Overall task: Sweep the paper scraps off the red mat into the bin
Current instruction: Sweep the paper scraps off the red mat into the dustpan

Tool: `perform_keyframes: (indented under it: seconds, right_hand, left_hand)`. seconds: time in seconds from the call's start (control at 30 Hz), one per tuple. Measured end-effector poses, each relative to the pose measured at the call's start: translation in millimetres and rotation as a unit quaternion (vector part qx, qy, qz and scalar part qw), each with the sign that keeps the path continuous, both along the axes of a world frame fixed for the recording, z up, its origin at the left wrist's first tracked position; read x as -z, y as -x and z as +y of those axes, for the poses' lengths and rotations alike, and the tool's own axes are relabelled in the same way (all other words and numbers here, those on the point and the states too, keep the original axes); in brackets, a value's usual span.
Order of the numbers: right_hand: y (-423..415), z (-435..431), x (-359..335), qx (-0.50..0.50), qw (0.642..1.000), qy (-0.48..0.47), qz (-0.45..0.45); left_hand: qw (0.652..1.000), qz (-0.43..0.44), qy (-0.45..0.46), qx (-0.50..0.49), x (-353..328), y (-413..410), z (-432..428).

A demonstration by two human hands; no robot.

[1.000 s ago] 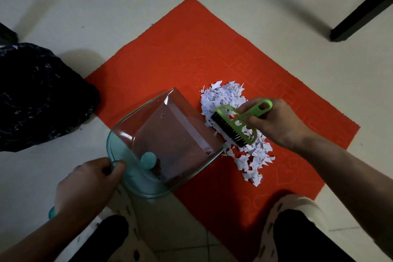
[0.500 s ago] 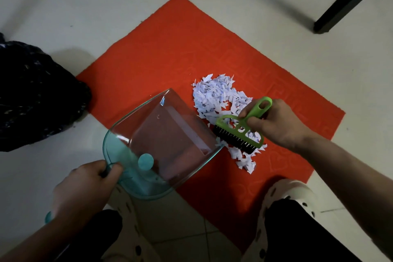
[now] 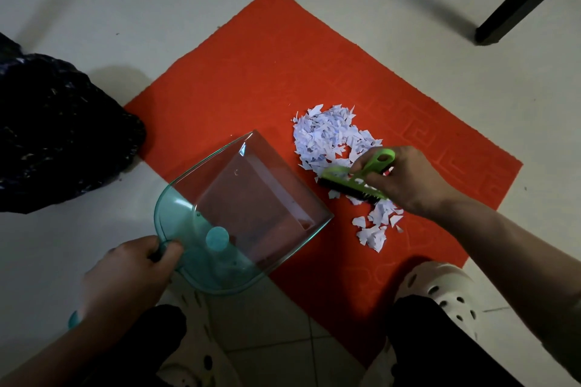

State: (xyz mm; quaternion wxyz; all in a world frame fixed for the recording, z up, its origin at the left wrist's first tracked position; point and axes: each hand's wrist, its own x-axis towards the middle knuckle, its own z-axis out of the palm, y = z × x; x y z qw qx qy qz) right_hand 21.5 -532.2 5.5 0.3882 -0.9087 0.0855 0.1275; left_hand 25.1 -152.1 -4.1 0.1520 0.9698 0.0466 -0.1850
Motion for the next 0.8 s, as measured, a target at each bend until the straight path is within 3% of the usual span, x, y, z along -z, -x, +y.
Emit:
perform_keyframes:
  seconds: [0.13, 0.33, 0.67, 0.8]
  right_hand:
    - [3.1, -5.0, -11.0, 0.006, 0.999, -0.042, 0.003]
    - [23.6, -12.1, -12.8, 0.004, 0.987, -0.113, 0.117]
    - [32.3, -21.1, 0.0, -0.067, 0.973, -0.083, 0.203]
    - [31.5, -22.7, 6.8, -0.063, 0.980, -0.049, 0.181]
  left_hand:
    - [1.000, -0.002, 0.000, 0.008, 1.1, -0.8, -0.6]
    - [1.000, 0.002, -0.011, 0.009, 3.5, 1.7, -7.1]
    - [1.000, 0.006, 0.000, 0.012, 3.3, 2.8, -18.5]
    - [0.999, -0.011, -0.022, 0.020, 2.3, 4.3, -24.7]
